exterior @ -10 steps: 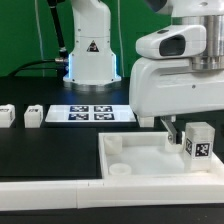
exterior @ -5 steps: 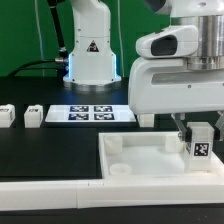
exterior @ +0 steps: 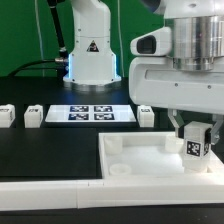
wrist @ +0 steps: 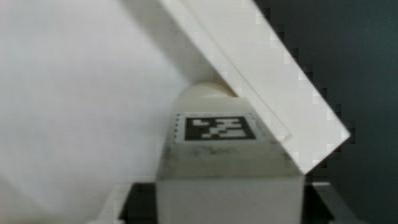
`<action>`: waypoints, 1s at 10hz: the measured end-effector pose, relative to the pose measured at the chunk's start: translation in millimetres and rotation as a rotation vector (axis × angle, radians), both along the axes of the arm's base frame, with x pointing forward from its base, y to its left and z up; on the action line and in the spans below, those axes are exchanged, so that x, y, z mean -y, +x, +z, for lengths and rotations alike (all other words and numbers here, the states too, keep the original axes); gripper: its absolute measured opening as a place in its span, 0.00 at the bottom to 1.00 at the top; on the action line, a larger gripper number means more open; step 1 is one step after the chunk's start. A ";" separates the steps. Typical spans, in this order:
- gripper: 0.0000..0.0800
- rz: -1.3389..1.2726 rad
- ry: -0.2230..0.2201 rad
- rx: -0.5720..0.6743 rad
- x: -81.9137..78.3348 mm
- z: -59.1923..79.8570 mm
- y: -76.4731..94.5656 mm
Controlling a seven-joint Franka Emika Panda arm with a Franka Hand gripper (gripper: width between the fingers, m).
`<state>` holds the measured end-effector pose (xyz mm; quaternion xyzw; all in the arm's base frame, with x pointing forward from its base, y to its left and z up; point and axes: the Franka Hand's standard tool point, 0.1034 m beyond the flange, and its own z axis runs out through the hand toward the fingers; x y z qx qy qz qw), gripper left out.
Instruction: Assemble square table
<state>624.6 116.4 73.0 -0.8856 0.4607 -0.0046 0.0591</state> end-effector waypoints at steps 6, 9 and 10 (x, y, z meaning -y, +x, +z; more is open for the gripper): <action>0.37 -0.391 0.106 -0.052 3.4 -0.5 1.3; 0.77 0.125 0.051 0.016 1.6 -2.5 4.0; 0.80 0.128 0.051 0.017 1.9 -2.4 4.0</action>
Offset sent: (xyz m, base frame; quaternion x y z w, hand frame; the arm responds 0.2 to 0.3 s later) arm 0.0027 0.0012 0.0051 0.0184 -0.0230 0.2388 0.9706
